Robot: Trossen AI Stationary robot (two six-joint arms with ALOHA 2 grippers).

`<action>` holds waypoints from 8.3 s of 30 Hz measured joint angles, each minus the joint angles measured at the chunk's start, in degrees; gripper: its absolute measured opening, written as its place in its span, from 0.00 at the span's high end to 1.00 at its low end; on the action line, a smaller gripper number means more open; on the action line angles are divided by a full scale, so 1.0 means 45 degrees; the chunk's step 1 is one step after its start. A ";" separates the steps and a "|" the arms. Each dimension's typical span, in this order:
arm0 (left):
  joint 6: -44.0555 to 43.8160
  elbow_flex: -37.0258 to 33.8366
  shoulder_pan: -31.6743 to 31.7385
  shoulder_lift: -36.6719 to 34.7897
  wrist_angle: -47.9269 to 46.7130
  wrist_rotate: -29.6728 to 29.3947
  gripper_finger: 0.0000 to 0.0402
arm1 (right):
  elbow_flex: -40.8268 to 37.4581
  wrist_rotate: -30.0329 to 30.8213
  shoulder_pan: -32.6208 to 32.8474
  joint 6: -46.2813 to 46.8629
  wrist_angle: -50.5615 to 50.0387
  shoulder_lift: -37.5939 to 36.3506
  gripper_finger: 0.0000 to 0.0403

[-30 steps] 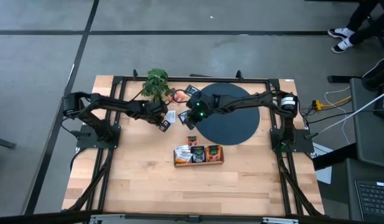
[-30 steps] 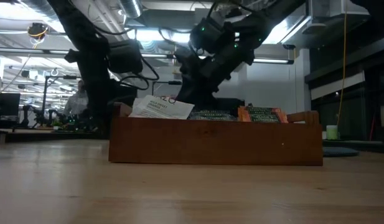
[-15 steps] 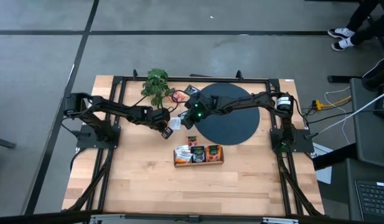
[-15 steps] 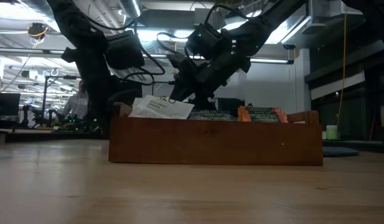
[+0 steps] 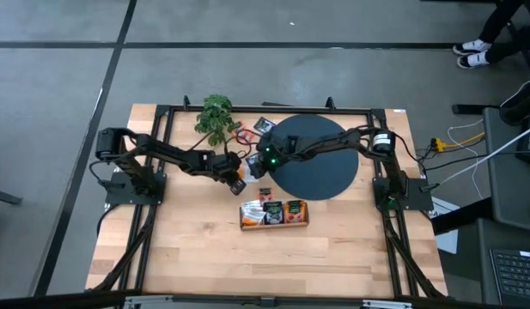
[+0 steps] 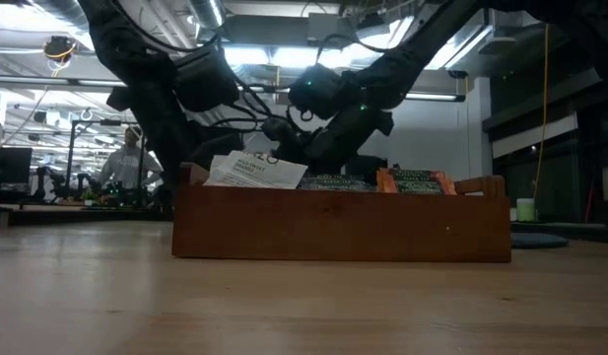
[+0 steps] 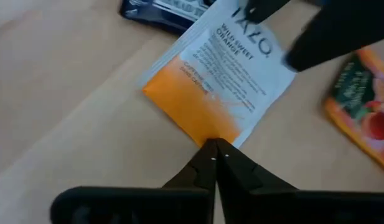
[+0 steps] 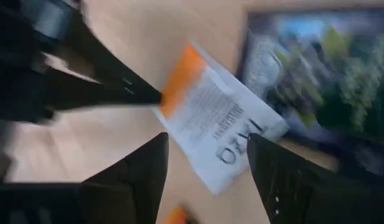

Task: Pick & Place Tea
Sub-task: Put the white tea bag into the left section of the wooden organizer

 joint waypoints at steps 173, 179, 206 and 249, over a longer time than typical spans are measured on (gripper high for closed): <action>0.2100 -0.0015 -0.2180 -0.8776 -0.1758 0.5062 0.98 | 0.9458 0.0407 0.3855 -0.3670 -1.0971 -0.0564 0.84; 0.1904 -0.1188 -0.3029 -0.9560 0.2471 0.3234 0.98 | 0.9399 0.3338 0.4905 -0.3902 -1.1594 -0.1892 0.71; 0.1503 -0.4333 -0.4225 -0.9049 1.1947 -0.1565 0.98 | 0.9365 0.5722 0.4483 -0.3314 -0.8555 -0.2631 0.55; 0.0357 -0.4324 -0.4225 -0.9049 1.0775 -0.2005 0.83 | 0.8019 0.4264 0.5833 -0.5026 -1.1804 -0.3139 1.00</action>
